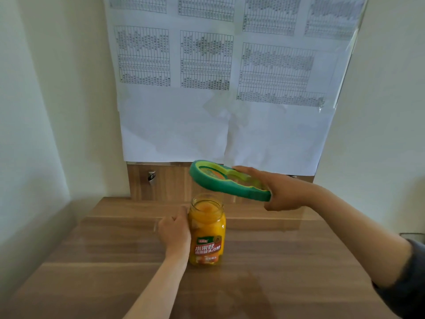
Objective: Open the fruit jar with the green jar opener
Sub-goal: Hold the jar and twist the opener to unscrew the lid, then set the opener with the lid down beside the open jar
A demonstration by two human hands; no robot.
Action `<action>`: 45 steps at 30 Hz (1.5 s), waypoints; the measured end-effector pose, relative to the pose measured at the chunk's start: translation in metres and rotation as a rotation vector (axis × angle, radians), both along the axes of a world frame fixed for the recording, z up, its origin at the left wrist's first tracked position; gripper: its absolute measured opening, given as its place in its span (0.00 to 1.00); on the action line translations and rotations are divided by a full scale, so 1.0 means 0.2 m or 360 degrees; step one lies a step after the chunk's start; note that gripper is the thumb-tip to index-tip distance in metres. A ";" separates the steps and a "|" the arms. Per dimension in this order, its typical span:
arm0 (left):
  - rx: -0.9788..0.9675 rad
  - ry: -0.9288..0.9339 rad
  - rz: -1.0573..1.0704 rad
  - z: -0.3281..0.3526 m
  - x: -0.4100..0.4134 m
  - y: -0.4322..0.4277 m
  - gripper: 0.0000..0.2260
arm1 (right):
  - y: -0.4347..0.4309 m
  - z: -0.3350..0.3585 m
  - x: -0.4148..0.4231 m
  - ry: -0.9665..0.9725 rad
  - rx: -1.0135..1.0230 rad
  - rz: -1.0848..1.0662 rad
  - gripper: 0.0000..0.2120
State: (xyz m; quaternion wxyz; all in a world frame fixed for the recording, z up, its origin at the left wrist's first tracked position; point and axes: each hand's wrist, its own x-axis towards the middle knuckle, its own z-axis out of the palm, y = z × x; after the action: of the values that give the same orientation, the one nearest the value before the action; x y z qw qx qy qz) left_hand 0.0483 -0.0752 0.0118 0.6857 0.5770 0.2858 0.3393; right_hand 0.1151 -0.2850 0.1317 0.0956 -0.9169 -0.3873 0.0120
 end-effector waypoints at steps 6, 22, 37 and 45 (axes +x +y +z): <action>0.0062 -0.0029 0.0116 0.00 -0.02 -0.03 0.19 | -0.06 -0.06 0.00 0.0364 0.0492 -0.0060 0.47; 0.0129 -0.0014 0.0104 -0.01 -0.05 -0.05 0.23 | -0.12 -0.47 -0.08 0.2435 0.1926 -0.0416 0.12; 0.0154 0.0006 0.0142 -0.03 -0.03 -0.03 0.27 | -0.12 -0.66 -0.13 0.2816 0.1873 -0.0458 0.08; 0.0182 0.0035 0.0137 -0.03 -0.03 -0.04 0.25 | -0.13 -0.66 -0.14 0.2818 0.1889 -0.0556 0.10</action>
State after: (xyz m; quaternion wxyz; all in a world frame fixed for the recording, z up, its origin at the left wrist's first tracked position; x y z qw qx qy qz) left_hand 0.0424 -0.0825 0.0050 0.6331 0.6062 0.2982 0.3779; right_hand 0.0874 -0.3106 -0.0003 0.7712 -0.4324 0.0115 0.4671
